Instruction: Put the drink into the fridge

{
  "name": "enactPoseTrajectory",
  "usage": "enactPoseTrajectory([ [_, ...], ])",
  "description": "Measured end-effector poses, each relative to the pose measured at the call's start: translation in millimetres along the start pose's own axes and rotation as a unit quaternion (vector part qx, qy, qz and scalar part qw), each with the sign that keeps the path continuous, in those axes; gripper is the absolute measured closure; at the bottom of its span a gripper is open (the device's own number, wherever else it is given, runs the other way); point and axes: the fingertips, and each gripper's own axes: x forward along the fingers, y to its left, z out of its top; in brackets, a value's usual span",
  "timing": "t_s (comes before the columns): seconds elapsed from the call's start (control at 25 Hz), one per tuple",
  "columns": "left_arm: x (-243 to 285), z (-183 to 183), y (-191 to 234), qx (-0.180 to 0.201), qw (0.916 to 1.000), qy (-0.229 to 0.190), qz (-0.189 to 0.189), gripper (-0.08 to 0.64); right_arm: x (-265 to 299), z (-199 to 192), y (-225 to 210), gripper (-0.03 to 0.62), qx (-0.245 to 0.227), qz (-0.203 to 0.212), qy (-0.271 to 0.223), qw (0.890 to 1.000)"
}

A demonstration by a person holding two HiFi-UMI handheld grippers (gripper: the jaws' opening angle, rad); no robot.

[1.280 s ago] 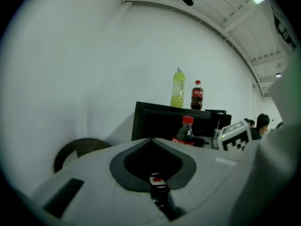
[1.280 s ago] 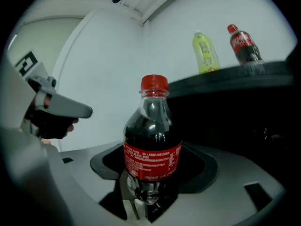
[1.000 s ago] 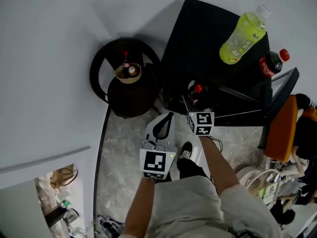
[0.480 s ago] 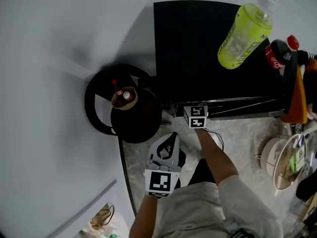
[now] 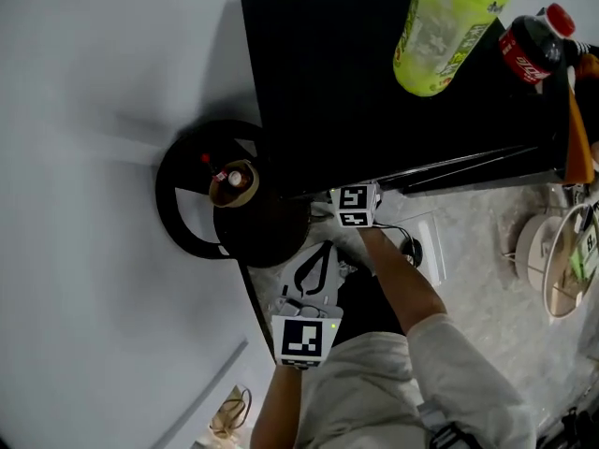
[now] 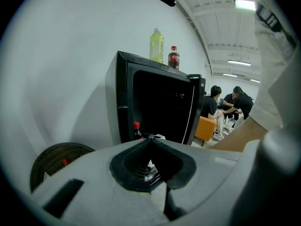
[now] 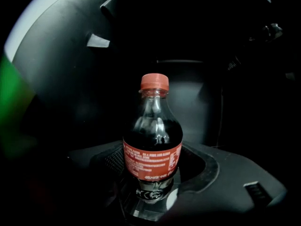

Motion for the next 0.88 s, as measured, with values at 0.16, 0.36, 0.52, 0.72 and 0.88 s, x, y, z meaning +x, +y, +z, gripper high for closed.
enactPoseTrajectory([
  [0.16, -2.4, -3.8, -13.3, 0.002, 0.9999, 0.004, -0.011, 0.551, -3.3, 2.1, 1.1, 0.305, 0.008, 0.028, 0.005, 1.000],
  [0.36, -2.6, -2.1, -28.9, 0.001, 0.9998, 0.008, -0.020, 0.551, -25.2, -10.9, 1.4, 0.304, -0.029, 0.075, 0.038, 0.996],
  [0.52, -4.6, -3.6, -25.7, -0.013, 0.9999, 0.003, -0.010, 0.551, -38.9, -33.7, -10.4, 0.305, -0.018, 0.079, 0.072, 0.994],
  [0.72, -12.6, -11.4, -18.9, -0.004, 1.0000, -0.006, 0.003, 0.551, -31.5, -37.3, 2.5, 0.305, -0.019, 0.090, 0.085, 0.992],
  [0.88, -24.2, -21.7, -17.1, -0.033, 0.9992, 0.003, 0.021, 0.551, -28.9, -35.4, 6.9, 0.305, -0.012, 0.084, 0.080, 0.993],
])
